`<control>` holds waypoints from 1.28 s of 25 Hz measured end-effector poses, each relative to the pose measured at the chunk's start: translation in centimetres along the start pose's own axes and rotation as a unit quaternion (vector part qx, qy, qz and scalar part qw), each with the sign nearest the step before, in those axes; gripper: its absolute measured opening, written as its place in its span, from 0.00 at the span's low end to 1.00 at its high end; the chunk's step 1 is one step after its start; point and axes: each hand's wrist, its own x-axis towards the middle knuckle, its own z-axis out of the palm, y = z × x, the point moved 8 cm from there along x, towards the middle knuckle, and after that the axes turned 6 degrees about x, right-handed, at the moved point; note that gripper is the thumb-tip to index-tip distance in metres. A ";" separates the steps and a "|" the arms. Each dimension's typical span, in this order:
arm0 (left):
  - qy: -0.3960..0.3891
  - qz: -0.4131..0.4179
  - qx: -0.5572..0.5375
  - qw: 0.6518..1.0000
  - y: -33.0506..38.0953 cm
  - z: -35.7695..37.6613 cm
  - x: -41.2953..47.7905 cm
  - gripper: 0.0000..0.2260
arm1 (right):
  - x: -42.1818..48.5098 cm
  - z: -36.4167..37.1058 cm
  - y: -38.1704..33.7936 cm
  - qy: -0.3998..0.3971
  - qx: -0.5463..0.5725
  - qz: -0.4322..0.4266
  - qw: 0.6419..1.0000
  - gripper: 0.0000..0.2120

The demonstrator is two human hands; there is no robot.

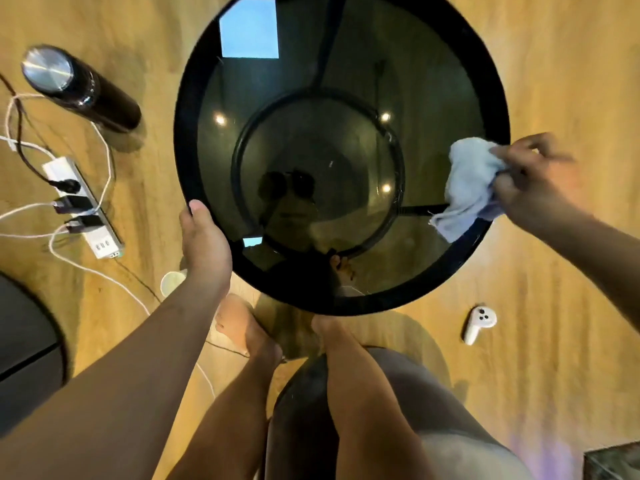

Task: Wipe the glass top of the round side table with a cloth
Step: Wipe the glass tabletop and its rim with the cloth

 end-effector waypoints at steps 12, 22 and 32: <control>-0.005 -0.053 -0.013 0.999 -0.7 -0.2 1.3 0.30 | -15.1 13.7 -17.8 -0.108 -0.001 -0.351 0.930 0.19; -0.053 -0.088 -0.087 0.991 -1.1 0.4 0.9 0.35 | -7.3 10.6 -13.9 0.129 0.064 0.123 0.982 0.21; -0.042 0.055 0.002 0.998 3.8 -2.3 1.8 0.19 | 3.8 3.9 -4.5 0.054 -0.070 0.052 0.995 0.23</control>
